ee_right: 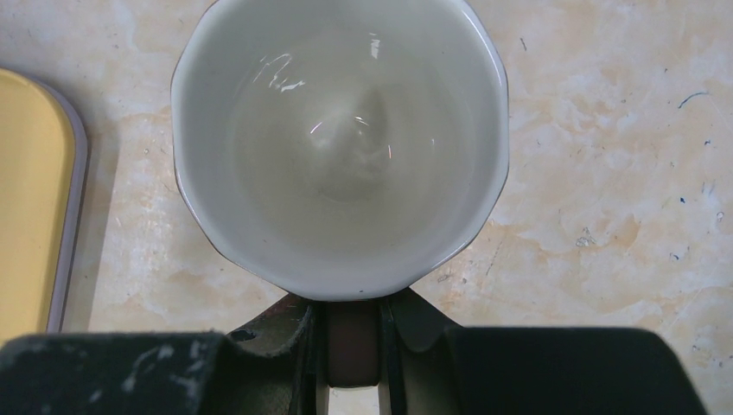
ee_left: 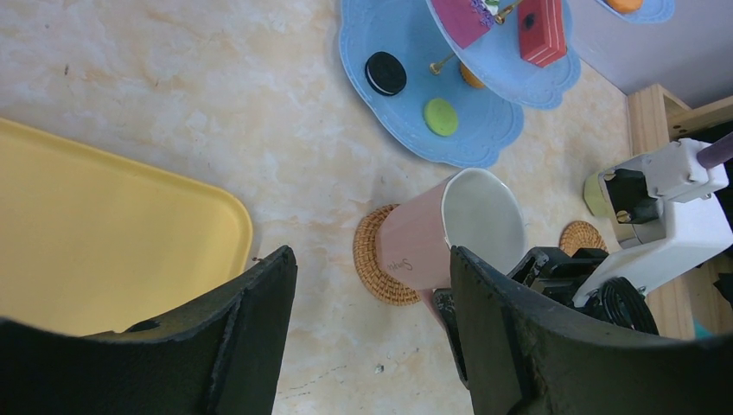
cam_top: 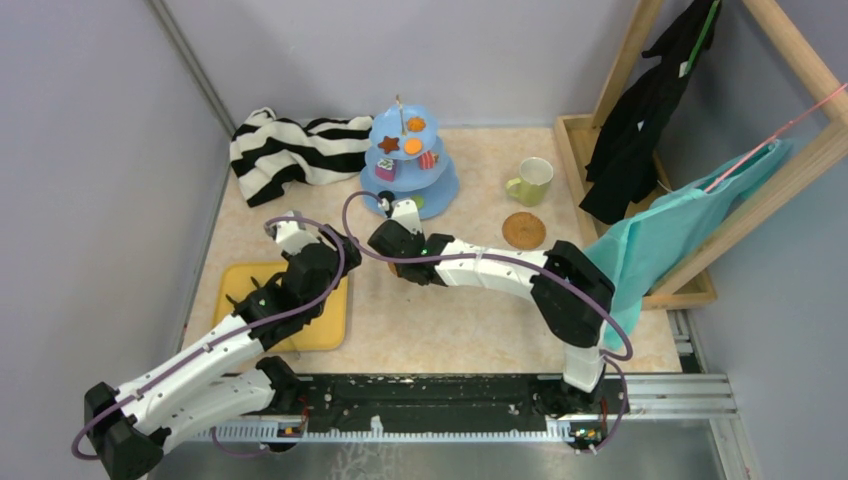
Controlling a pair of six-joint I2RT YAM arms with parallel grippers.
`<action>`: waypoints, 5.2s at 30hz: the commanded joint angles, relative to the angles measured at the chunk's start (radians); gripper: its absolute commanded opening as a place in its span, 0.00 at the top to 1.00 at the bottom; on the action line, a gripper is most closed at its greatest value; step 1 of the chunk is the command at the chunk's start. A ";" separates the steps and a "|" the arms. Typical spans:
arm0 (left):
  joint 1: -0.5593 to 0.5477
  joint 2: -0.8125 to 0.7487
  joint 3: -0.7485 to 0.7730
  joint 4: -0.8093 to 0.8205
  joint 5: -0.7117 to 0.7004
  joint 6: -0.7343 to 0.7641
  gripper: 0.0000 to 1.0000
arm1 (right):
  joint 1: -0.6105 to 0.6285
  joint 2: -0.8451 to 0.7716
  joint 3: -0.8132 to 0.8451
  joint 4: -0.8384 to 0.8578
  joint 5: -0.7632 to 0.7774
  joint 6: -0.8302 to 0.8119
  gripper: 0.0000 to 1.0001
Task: Serve the afternoon tea
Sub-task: Place the cup on the coaster, then move the coaster to the center of the board.
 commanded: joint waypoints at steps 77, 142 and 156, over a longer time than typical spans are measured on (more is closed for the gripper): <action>-0.006 0.080 0.020 0.023 -0.017 0.005 0.28 | 0.031 -0.227 -0.134 0.088 0.002 -0.001 0.51; -0.005 -0.029 -0.060 0.227 -0.005 0.169 0.23 | -0.703 -0.001 -0.239 0.172 -0.080 -0.003 1.00; -0.005 -0.042 -0.054 0.205 0.007 0.156 0.24 | -0.486 -0.021 -0.282 0.140 -0.065 0.052 1.00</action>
